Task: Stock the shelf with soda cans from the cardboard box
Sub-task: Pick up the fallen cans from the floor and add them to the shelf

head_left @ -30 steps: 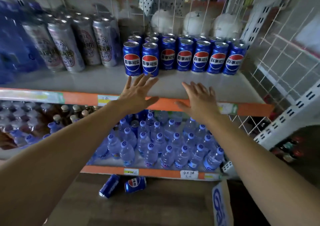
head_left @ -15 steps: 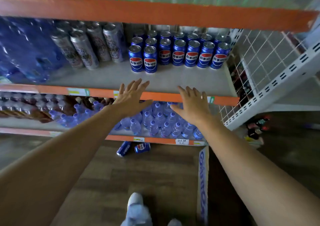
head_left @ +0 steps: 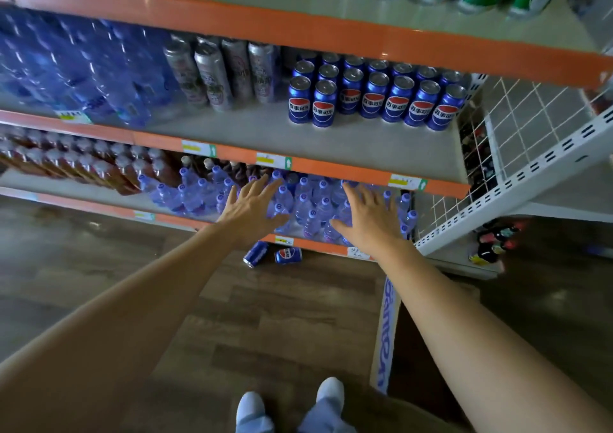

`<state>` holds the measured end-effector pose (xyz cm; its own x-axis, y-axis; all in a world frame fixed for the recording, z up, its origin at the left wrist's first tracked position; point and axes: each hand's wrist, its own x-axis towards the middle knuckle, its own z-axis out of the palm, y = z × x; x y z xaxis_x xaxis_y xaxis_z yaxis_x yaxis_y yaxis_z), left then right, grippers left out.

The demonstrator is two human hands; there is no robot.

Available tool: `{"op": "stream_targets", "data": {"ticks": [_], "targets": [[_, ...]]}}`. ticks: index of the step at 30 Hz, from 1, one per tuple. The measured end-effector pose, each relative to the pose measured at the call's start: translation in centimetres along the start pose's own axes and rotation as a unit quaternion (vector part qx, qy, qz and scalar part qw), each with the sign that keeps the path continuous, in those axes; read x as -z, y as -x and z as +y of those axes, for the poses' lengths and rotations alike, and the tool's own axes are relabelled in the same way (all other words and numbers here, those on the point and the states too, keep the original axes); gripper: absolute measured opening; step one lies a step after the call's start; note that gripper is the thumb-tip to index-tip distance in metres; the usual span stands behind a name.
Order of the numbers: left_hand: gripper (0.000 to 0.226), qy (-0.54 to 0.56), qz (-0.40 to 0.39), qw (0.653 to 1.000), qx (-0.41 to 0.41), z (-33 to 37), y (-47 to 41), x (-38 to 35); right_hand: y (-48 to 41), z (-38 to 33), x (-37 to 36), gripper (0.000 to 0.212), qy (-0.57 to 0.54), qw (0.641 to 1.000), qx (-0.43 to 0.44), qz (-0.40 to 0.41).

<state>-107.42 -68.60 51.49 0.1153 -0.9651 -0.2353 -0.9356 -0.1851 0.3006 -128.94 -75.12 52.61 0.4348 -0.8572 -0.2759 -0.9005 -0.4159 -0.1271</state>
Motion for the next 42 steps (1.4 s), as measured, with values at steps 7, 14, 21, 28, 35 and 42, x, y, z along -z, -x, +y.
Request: {"op": "stream_targets", "data": {"ticks": [7,14,21,28,35,42], "targets": [[0.08,0.023,-0.045,0.999,0.015,-6.2,4.1,1.1,0.9,-6.3,-1.7,0.081,-0.002,0.999,-0.004,-0.038],[0.077,0.009,-0.051,0.997,0.053,-14.1,6.1,-0.4,-0.3,-12.6,-5.0,0.082,-0.008,0.997,0.028,-0.077],[0.088,0.037,-0.062,0.994,0.079,-17.1,5.7,-3.3,-2.9,-14.1,-9.6,0.084,0.013,0.993,0.047,-0.109],[0.085,0.061,-0.084,0.989,0.109,-18.1,2.9,-8.8,-6.5,-12.4,-14.9,0.086,0.02,0.988,0.058,-0.142],[0.087,0.075,-0.085,0.987,0.118,-18.9,-1.2,-14.9,-11.0,-9.7,-21.2,0.087,0.013,0.984,0.066,-0.164],[0.087,0.074,-0.112,0.987,0.092,-21.5,-5.6,-23.1,-15.6,-8.3,-29.6,0.089,-0.014,0.983,0.042,-0.176]]}}
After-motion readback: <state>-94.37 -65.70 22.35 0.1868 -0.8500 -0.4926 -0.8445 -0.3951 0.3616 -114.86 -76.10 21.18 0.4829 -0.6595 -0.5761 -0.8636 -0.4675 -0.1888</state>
